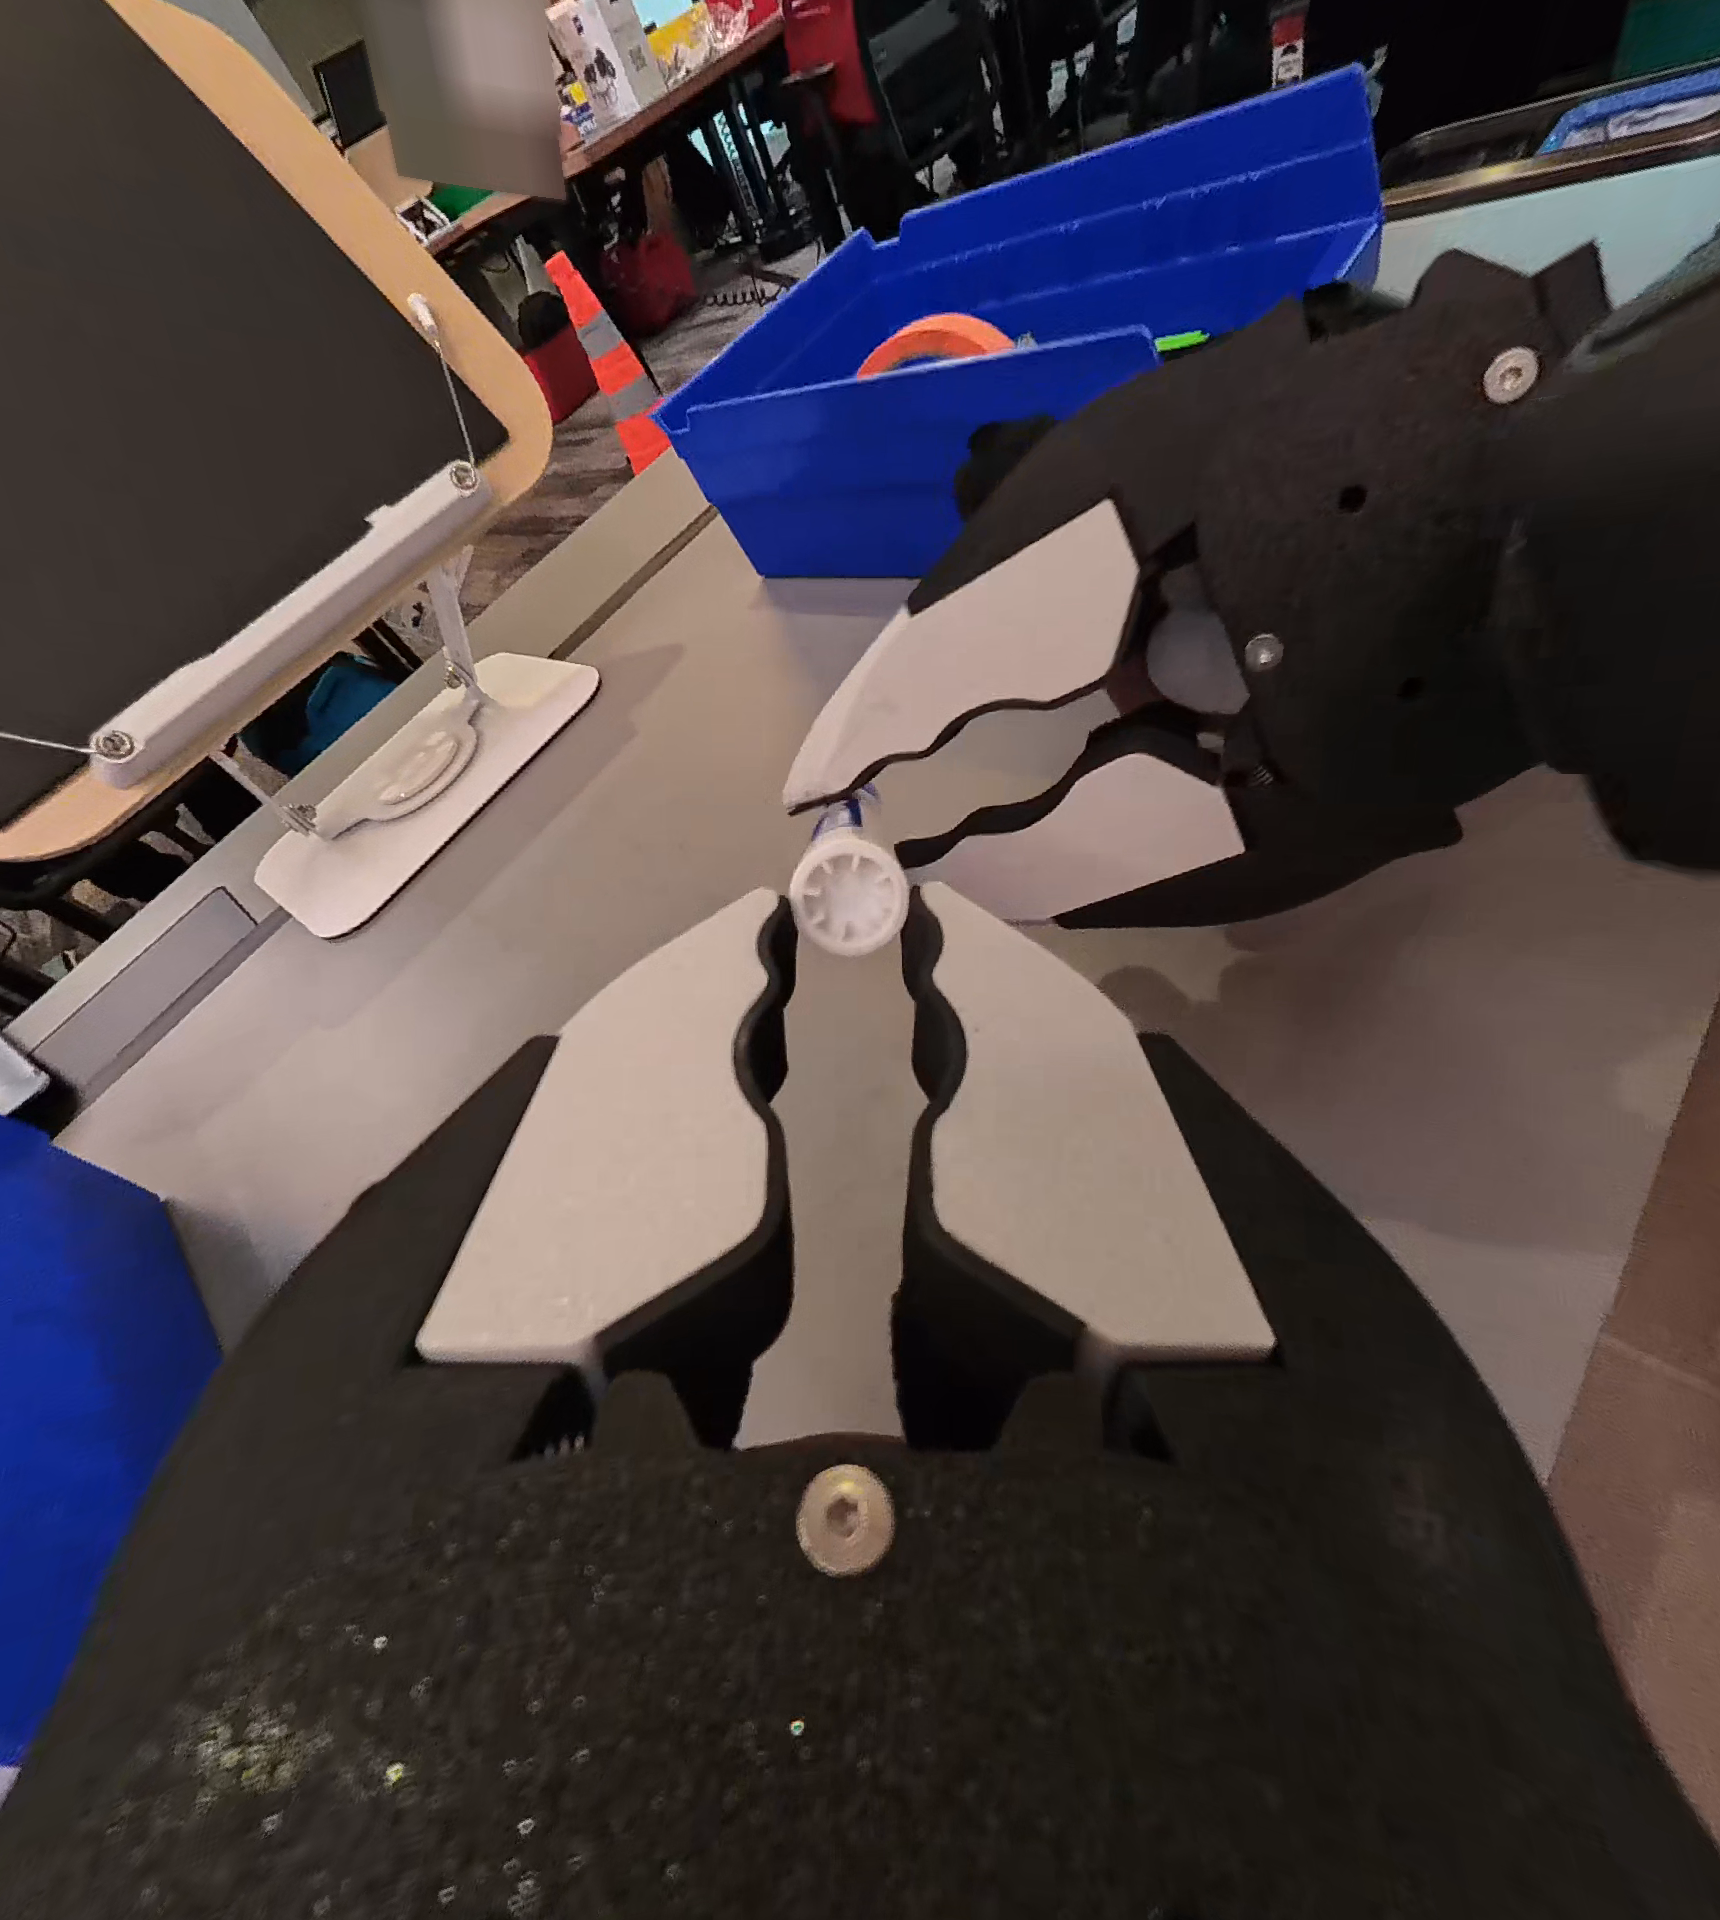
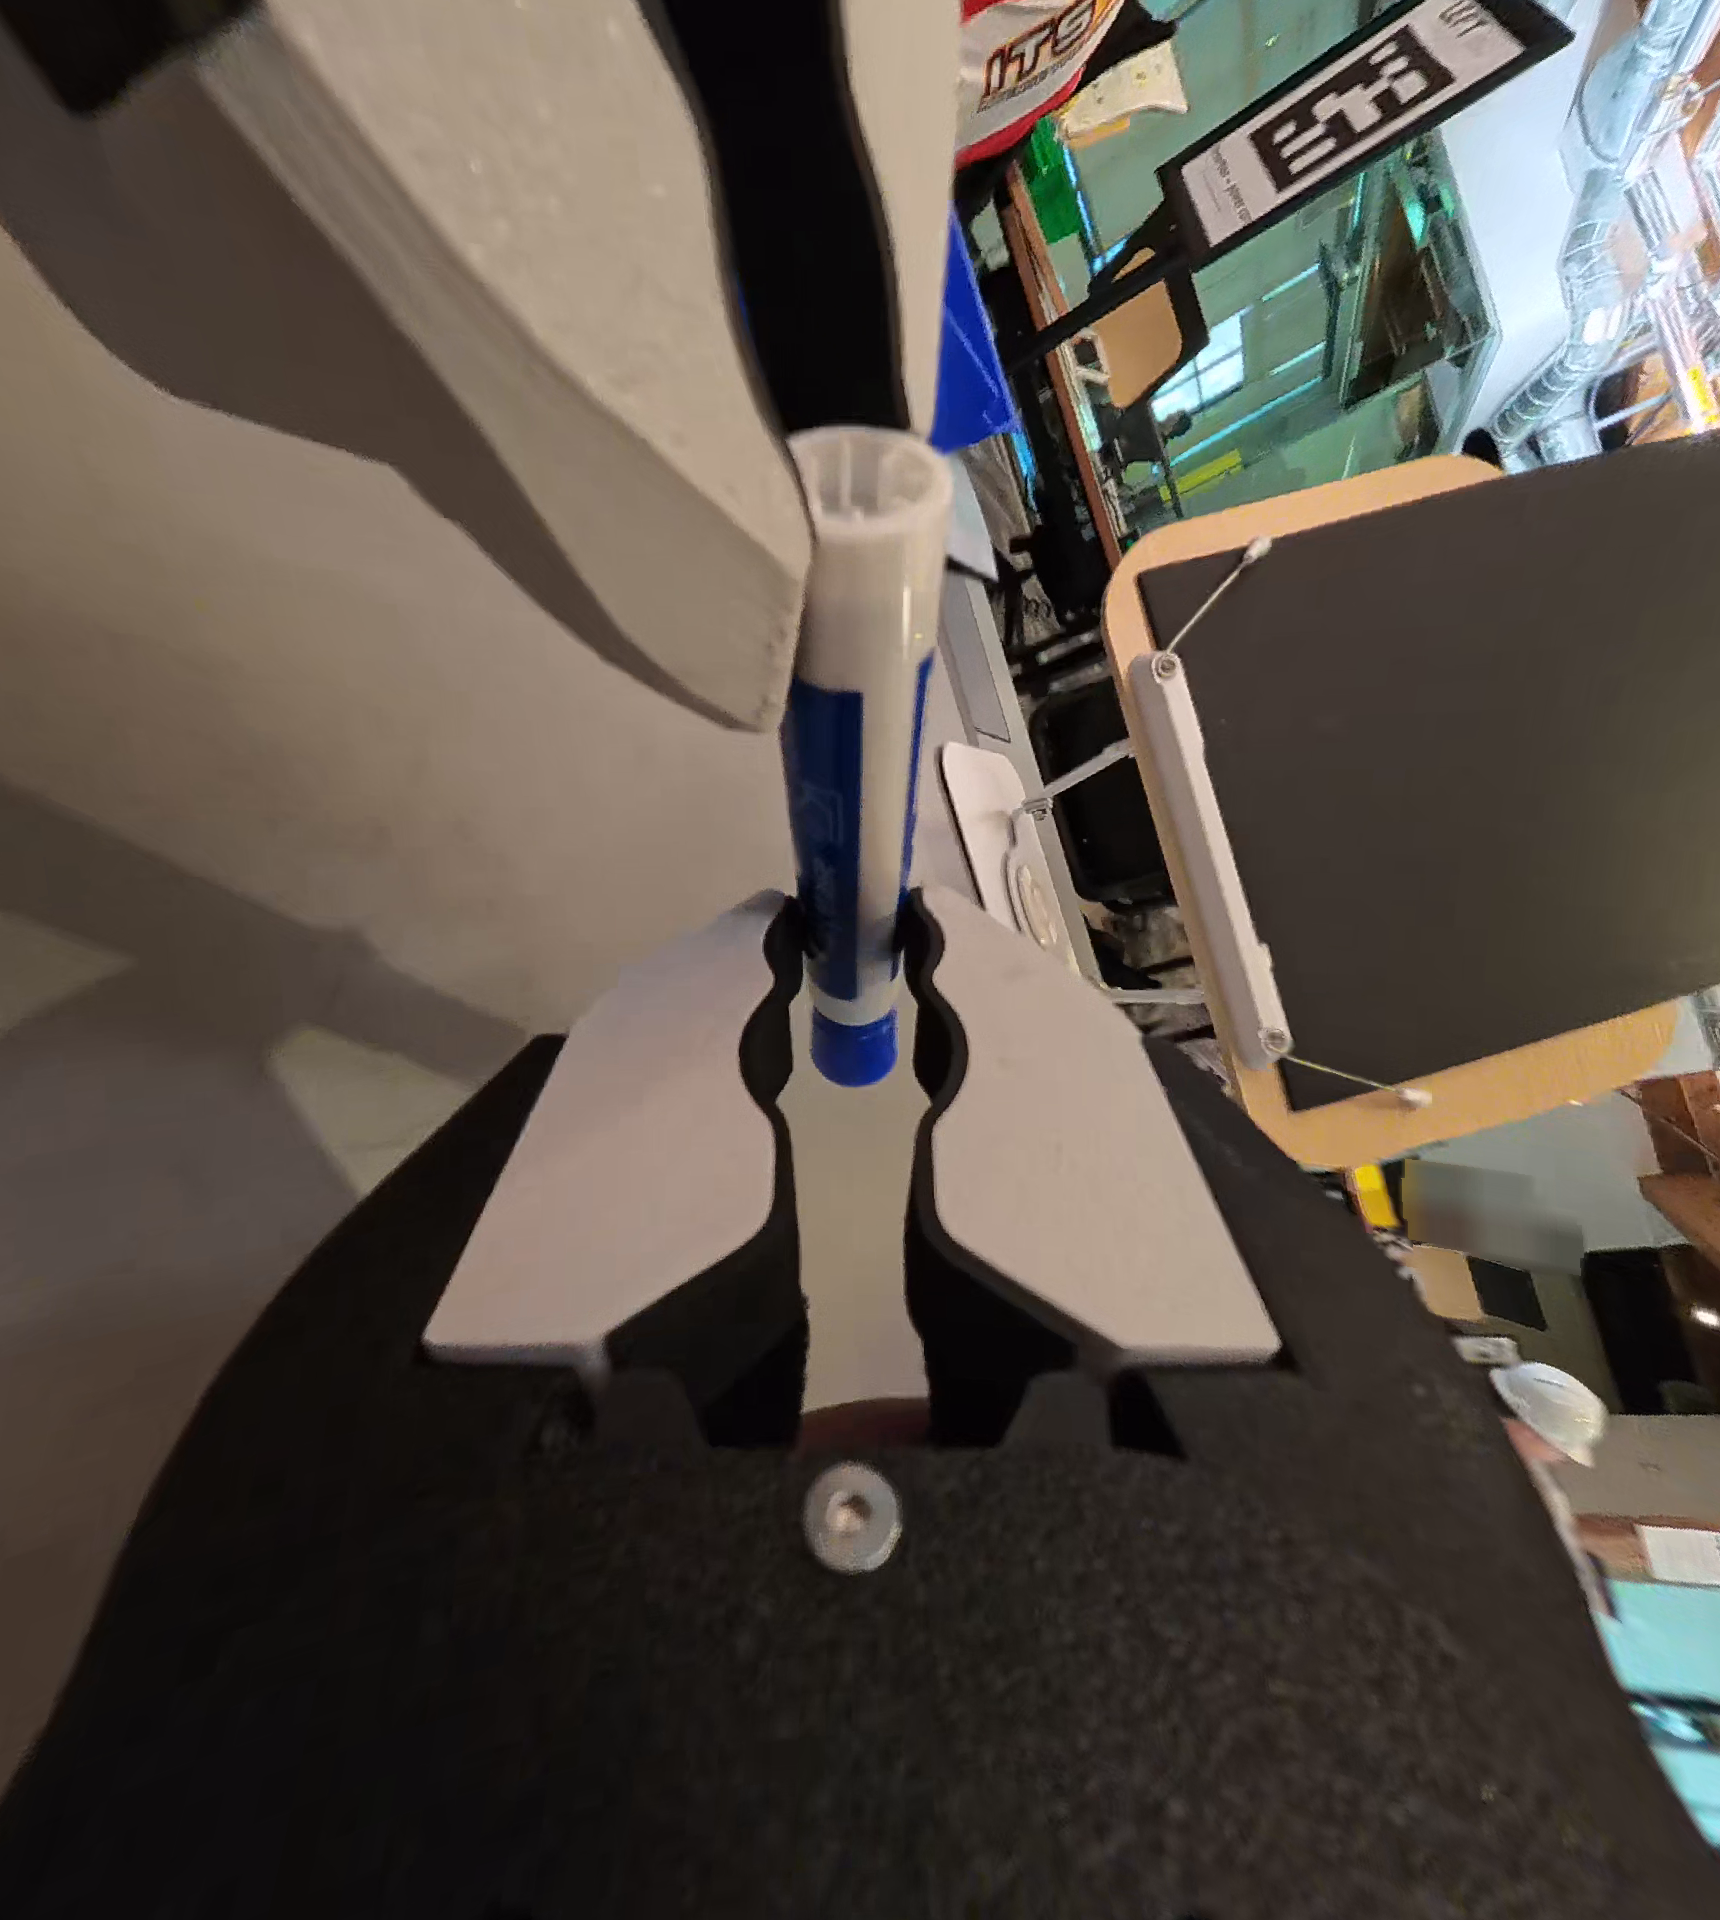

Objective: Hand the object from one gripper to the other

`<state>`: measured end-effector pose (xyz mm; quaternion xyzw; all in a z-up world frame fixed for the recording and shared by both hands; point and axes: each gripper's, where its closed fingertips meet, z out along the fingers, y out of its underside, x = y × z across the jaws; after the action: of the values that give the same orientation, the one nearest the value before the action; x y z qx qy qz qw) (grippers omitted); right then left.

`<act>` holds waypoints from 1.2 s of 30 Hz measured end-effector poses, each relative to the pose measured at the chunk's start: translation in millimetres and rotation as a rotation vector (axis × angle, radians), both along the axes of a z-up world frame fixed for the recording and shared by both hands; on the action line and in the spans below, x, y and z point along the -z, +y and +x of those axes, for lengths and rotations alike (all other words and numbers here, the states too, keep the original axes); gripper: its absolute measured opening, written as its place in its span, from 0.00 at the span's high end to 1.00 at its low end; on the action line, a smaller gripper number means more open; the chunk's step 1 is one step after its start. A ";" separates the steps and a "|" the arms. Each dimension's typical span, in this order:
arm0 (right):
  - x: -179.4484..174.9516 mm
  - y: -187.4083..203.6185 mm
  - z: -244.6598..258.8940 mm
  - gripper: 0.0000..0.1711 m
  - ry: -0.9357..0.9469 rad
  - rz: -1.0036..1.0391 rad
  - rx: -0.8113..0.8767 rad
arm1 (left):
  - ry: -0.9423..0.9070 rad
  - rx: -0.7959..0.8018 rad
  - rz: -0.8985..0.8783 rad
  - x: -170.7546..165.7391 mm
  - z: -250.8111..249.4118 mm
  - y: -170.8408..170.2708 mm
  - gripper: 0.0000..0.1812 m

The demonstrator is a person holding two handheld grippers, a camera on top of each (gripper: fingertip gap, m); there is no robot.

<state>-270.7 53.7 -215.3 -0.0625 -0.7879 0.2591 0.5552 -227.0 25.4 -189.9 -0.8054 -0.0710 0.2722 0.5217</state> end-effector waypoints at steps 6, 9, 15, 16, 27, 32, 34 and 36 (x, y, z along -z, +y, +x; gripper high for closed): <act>-16.3 4.5 5.6 0.73 -0.284 -0.456 -0.102 | 0.078 -0.068 0.017 -12.9 -18.1 -22.1 0.89; -14.6 -0.9 10.5 0.61 -0.678 -0.814 -0.201 | 0.230 -0.102 -0.059 -15.6 -25.6 -33.8 0.89; -18.2 -20.4 30.5 0.40 -1.116 -1.190 -0.444 | 0.539 -0.041 -0.268 -7.1 -7.5 -17.9 0.89; -15.2 -19.5 27.7 0.40 -1.049 -1.138 -0.426 | 0.562 -0.031 -0.289 -5.3 -3.5 -14.5 0.89; -10.5 -27.8 33.4 0.35 -0.894 -0.964 -0.426 | 0.687 -0.005 -0.406 4.3 10.7 -2.1 0.89; -16.0 -25.2 32.2 0.33 -0.834 -0.935 -0.447 | 0.755 0.010 -0.447 6.4 18.1 1.8 0.89; -15.1 -25.4 34.2 0.33 -0.841 -0.929 -0.466 | 0.765 0.020 -0.449 7.6 20.7 3.2 0.89; -15.3 -25.0 35.9 0.32 -0.839 -0.919 -0.492 | 0.767 0.037 -0.447 8.0 23.5 4.8 0.89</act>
<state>-234.8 28.6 -200.0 -0.2064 -0.7379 0.6411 0.0435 -203.5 30.2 -197.9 -0.7403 0.2026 0.5506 0.3282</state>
